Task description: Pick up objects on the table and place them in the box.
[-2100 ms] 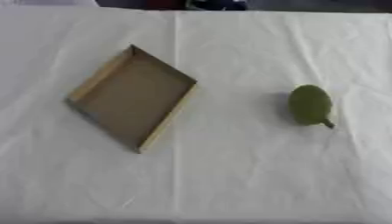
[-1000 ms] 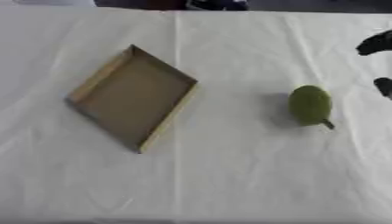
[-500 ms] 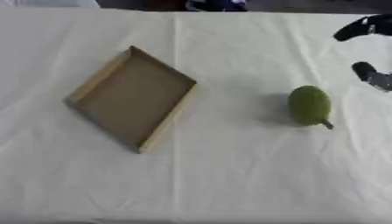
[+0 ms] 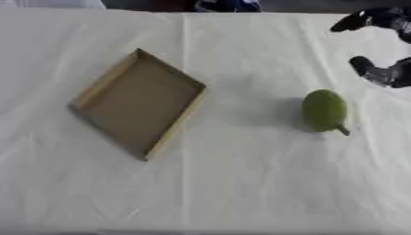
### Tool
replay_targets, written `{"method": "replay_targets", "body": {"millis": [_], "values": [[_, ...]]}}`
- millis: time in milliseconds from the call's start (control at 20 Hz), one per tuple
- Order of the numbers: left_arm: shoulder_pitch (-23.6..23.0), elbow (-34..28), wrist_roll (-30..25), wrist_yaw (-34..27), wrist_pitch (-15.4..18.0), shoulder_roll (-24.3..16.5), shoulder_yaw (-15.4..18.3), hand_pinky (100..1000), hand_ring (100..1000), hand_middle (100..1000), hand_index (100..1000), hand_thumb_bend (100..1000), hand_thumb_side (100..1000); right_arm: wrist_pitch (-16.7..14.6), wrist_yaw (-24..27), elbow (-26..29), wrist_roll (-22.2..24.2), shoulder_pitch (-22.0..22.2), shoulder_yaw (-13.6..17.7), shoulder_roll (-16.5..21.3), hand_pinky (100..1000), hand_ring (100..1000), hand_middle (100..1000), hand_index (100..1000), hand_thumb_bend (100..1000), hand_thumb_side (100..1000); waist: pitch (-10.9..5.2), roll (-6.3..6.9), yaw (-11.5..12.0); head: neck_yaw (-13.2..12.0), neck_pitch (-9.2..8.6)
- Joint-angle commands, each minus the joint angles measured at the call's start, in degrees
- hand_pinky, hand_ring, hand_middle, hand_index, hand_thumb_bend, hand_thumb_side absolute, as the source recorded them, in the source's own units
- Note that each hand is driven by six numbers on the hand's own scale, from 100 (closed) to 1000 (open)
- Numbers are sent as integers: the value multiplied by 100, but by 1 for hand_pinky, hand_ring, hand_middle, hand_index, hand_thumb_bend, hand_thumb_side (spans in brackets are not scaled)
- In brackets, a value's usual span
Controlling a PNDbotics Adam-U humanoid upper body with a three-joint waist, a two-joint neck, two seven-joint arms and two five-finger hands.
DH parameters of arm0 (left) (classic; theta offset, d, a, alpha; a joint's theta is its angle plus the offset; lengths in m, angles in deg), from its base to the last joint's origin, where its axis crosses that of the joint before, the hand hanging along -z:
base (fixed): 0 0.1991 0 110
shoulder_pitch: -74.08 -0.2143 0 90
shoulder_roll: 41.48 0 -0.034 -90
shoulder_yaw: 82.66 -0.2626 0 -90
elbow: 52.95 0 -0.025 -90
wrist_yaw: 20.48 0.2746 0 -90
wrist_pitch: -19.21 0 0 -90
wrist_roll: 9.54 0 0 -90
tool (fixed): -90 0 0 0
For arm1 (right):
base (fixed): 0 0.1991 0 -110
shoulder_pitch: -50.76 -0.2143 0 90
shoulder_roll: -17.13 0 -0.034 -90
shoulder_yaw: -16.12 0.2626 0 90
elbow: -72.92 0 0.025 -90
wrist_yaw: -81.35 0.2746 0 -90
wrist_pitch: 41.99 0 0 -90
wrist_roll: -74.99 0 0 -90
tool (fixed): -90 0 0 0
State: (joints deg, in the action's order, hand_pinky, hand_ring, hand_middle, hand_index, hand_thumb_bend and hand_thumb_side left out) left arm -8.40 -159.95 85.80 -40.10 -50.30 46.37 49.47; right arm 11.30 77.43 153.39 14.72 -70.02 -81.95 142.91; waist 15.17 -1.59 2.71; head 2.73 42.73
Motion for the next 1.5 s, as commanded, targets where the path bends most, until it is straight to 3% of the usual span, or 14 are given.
{"method": "replay_targets", "body": {"millis": [50,250,400,550,800,1050,1500], "values": [[3,-57,-29,-18,11,-158,16,899,843,668,811,100,592,-1527,-176,-179,1610,-114,-45,101,907,944,865,921,100,495,-88,6,-2,20,-39],[-5,-47,-36,-23,17,-159,25,899,844,669,811,100,592,-1527,-241,-365,1695,-116,-159,83,905,941,848,917,103,450,-85,3,1,18,-40],[-7,-49,-39,-25,12,-156,32,899,844,669,811,100,592,-1527,-292,-404,1771,-45,-185,104,902,939,848,925,224,270,-84,-6,-8,13,-44],[-7,-54,-39,-25,2,-151,34,899,844,668,810,100,592,-1527,-294,-496,1873,45,-223,100,905,945,852,937,284,100,-82,-6,-11,13,-53],[-15,-44,-36,-34,-3,-140,40,900,844,668,810,100,593,-1527,-94,-708,2053,79,-279,55,899,938,868,972,306,100,-79,0,-11,18,-58],[-14,-37,-45,-43,0,-133,39,900,844,668,810,100,593,-1480,-8,-870,2193,44,-313,-34,881,920,857,977,264,100,-70,4,-4,20,-58],[-13,-2,-83,-65,19,-96,62,902,845,668,810,100,593,-1211,-264,-1272,2224,68,-301,-306,864,907,840,969,223,100,-15,9,17,11,-69]]}}
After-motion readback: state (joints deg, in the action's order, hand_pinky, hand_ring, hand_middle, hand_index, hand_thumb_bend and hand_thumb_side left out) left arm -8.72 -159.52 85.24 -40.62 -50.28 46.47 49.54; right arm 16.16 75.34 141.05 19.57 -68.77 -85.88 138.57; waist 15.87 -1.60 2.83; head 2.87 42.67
